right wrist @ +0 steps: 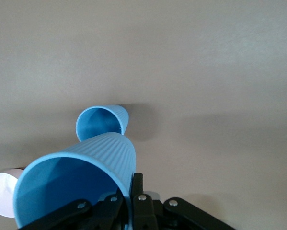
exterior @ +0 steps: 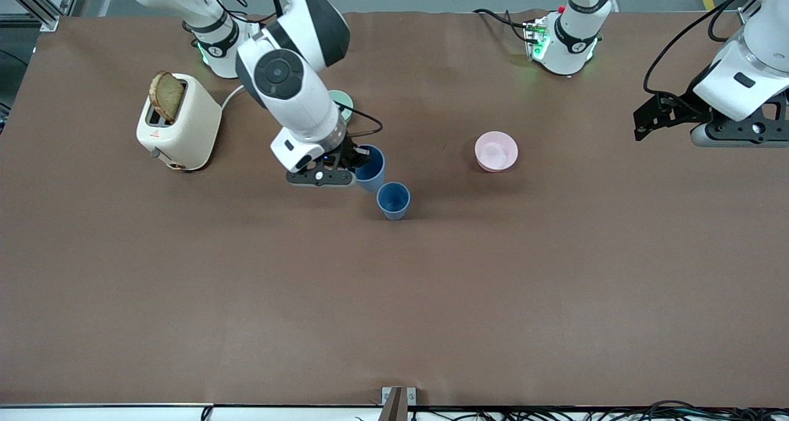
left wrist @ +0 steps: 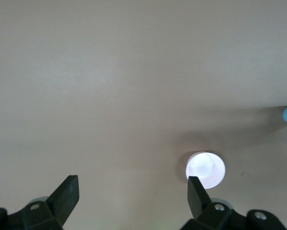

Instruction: Stack blue cups with both arms

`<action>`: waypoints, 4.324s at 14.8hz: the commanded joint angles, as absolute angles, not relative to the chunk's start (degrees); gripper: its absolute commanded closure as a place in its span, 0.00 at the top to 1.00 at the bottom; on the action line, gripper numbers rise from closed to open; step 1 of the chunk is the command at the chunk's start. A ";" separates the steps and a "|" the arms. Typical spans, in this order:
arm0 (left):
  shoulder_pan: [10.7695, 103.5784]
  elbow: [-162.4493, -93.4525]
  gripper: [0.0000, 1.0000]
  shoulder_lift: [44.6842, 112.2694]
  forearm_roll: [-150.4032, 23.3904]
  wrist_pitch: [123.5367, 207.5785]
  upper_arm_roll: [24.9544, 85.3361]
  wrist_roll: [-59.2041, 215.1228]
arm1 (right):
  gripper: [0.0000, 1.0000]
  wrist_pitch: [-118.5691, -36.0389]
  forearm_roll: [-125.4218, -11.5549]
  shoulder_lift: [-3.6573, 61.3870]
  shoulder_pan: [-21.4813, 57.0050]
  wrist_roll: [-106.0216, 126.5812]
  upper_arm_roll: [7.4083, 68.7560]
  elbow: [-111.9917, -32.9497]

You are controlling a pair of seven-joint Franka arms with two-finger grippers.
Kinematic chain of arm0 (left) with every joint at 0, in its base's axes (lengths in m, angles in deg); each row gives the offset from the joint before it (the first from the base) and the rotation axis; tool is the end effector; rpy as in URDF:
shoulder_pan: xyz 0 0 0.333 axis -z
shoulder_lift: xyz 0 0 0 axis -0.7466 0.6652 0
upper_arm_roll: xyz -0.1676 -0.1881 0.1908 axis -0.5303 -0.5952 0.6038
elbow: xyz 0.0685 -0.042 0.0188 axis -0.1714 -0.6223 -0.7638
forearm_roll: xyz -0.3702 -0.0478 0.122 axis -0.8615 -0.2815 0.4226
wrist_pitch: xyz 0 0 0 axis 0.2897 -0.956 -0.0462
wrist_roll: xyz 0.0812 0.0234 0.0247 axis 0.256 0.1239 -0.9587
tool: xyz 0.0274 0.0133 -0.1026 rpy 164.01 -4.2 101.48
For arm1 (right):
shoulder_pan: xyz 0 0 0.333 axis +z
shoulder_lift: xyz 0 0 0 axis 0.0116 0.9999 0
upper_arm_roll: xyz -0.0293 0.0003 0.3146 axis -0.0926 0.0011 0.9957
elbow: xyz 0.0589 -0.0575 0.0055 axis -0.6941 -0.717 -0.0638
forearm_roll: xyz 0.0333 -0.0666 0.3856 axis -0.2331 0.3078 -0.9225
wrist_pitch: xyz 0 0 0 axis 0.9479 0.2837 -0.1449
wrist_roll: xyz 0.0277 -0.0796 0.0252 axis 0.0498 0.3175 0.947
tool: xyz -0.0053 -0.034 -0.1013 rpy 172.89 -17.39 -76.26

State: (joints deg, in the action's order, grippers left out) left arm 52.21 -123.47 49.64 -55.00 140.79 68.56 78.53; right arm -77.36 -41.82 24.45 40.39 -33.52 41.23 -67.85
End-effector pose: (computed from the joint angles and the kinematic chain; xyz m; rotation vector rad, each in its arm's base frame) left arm 0.5331 -0.0841 0.6167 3.1362 -0.0774 0.0068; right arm 0.5154 0.4109 0.4257 -2.9953 0.1422 0.0944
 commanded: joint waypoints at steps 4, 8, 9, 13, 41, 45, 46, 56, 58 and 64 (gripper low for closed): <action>51.82 -123.34 1.00 49.51 -55.92 140.06 68.72 78.17 | 0.02 -76.73 -42.98 30.18 40.74 -34.39 40.46 -62.05; 51.81 -122.28 1.00 50.48 -55.83 140.06 68.72 78.26 | 0.02 -79.98 -43.24 31.59 41.71 -34.48 40.46 -62.13; 51.82 -122.02 1.00 50.83 -55.75 140.06 68.72 78.34 | 0.02 -80.16 -43.16 32.29 42.32 -34.48 40.46 -62.04; 51.73 -121.14 1.00 51.53 -55.31 140.06 68.81 78.96 | 0.03 -82.62 -43.07 33.52 42.67 -34.39 40.46 -62.13; 52.52 -118.33 1.00 52.59 -54.34 137.87 68.64 78.70 | 0.99 -64.43 -34.64 17.89 13.51 -19.39 39.84 -66.25; 52.34 -118.59 1.00 52.59 -52.15 138.13 68.55 78.00 | 1.00 -60.75 -30.41 14.55 9.11 -13.14 39.84 -67.05; 52.34 -118.85 1.00 52.50 -51.88 138.57 68.55 77.73 | 1.00 -60.04 -30.41 13.67 7.62 -10.95 39.84 -67.05; 51.99 -119.38 1.00 52.41 -51.70 140.86 68.20 78.61 | 1.00 -50.56 -30.41 3.65 -0.30 2.61 39.93 -66.79; 52.08 -119.38 1.00 52.42 -51.70 140.86 68.20 78.61 | 1.00 -48.09 -30.32 3.38 -1.52 2.87 39.67 -63.91; 51.99 -119.29 1.00 52.42 -51.70 140.77 68.20 78.52 | 1.00 -43.35 -30.41 3.99 -4.43 9.73 39.49 -54.41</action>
